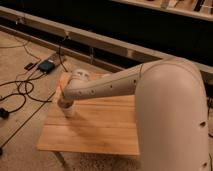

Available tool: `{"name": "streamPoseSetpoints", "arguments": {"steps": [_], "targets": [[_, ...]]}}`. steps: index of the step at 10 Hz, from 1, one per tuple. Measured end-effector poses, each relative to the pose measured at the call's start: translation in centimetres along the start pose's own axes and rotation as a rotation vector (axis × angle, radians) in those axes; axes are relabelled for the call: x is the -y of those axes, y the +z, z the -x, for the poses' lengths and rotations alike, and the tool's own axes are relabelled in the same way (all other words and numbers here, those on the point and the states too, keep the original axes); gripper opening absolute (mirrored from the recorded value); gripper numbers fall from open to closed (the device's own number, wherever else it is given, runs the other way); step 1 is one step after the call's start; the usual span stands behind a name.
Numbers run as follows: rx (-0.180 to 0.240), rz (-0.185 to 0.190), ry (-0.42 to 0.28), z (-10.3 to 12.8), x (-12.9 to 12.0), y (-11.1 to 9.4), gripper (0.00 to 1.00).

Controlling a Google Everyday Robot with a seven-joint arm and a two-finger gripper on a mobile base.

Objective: Place the pepper in the ceramic cup

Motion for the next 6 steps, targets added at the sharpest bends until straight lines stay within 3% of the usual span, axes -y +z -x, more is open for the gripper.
{"name": "streamPoseSetpoints", "arguments": {"steps": [3,6], "targets": [[-0.001,0.006,0.002,-0.60,-0.09,-0.21,0.03],[-0.007,0.014,0.002,-1.11,-0.39,-0.16,0.30]]}}
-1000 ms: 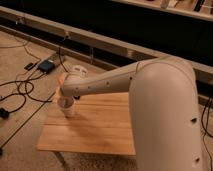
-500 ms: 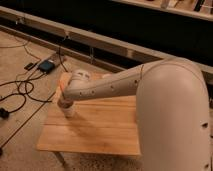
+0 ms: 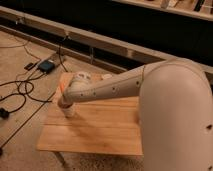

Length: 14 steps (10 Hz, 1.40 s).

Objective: Place the pepper in the ceramic cup

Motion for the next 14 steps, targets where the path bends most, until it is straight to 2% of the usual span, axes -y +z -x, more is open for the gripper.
{"name": "streamPoseSetpoints", "arguments": {"steps": [2,4,14], "targets": [[-0.007,0.005,-0.004,-0.3,-0.3,0.1,0.54],[-0.008,0.005,-0.005,-0.4,-0.3,0.1,0.68],[0.005,-0.019,0.004,0.0,-0.2,-0.9,0.69]]}}
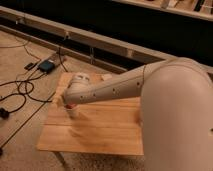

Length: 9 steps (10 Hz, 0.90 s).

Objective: Place the pepper in the ceramic cup

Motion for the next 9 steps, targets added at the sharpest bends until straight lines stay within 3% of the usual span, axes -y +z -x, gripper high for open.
{"name": "streamPoseSetpoints", "arguments": {"steps": [2,5,9], "targets": [[0.016,-0.028,0.006,1.0,0.9,-1.1,0.69],[0.030,-0.134,0.027,2.8,4.2,-4.1,0.69],[-0.031,-0.291,0.106,2.9,9.2,-7.2,0.69]]}}
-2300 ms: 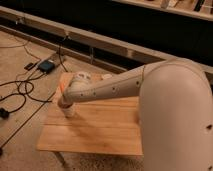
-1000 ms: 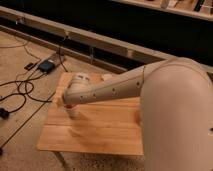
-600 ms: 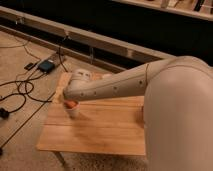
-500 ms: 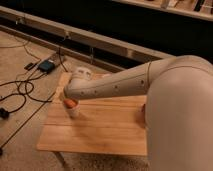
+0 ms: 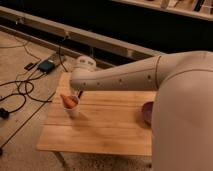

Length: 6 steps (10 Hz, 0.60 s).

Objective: Place the pepper in the ceramic cup

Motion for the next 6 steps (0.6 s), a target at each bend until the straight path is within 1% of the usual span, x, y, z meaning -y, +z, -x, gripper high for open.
{"name": "streamPoseSetpoints", "arguments": {"steps": [1,3,4,5,6], "targets": [[-0.058,-0.060,0.039,-0.6,1.9,0.0,0.69],[-0.146,-0.105,0.078,-1.7,3.2,0.4,0.69],[-0.211,-0.128,0.107,-2.3,3.7,0.7,0.69],[-0.265,-0.146,0.134,-2.5,4.1,0.9,0.69],[-0.307,-0.164,0.162,-2.4,4.6,1.0,0.69]]}}
